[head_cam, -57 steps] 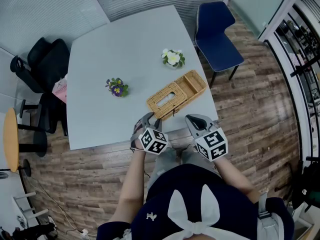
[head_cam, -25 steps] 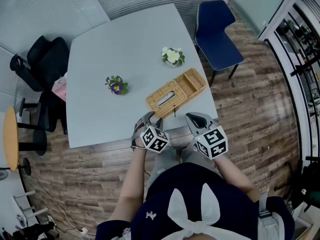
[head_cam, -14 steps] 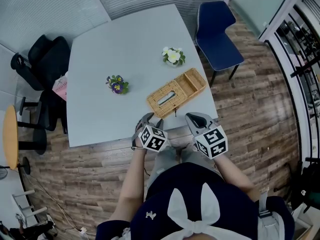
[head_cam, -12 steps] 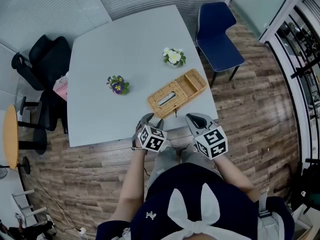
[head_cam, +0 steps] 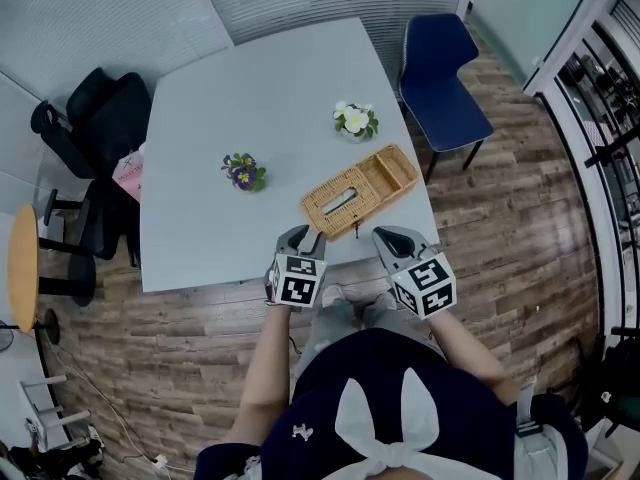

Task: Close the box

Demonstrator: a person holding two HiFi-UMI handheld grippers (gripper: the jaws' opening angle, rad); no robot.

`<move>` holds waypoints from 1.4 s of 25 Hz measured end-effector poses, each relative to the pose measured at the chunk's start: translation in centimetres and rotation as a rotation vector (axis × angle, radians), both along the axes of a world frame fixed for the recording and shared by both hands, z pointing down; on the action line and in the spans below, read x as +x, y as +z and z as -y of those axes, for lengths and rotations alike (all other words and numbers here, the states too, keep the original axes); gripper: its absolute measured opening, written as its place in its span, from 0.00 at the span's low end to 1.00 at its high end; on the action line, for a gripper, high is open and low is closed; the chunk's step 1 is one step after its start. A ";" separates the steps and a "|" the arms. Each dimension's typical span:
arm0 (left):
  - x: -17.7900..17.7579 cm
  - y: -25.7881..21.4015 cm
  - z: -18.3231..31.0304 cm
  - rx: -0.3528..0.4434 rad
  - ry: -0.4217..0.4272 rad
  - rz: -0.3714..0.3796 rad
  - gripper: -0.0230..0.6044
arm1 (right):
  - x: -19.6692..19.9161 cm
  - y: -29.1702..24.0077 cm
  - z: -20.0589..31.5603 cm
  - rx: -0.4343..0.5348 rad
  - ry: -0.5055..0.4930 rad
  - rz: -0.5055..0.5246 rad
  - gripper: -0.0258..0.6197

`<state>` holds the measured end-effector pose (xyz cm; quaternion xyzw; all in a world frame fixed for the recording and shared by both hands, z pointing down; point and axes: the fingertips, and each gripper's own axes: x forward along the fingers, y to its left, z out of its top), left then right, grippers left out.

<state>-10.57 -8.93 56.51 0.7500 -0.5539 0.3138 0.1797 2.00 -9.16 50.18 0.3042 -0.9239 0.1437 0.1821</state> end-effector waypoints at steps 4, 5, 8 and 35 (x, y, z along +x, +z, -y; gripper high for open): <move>-0.3 -2.1 0.3 0.076 -0.059 -0.047 0.16 | -0.5 -0.3 0.2 0.007 -0.009 0.004 0.05; -0.4 -2.6 0.3 0.093 -0.074 -0.061 0.14 | -0.6 -0.3 0.2 0.007 -0.011 0.006 0.05; -0.4 -3.8 0.1 0.125 -0.094 -0.091 0.11 | -1.0 -0.5 0.1 0.007 -0.018 0.011 0.05; 0.6 -8.3 -1.2 0.196 -0.162 -0.286 0.07 | -3.1 -2.6 -0.4 0.031 -0.071 0.023 0.04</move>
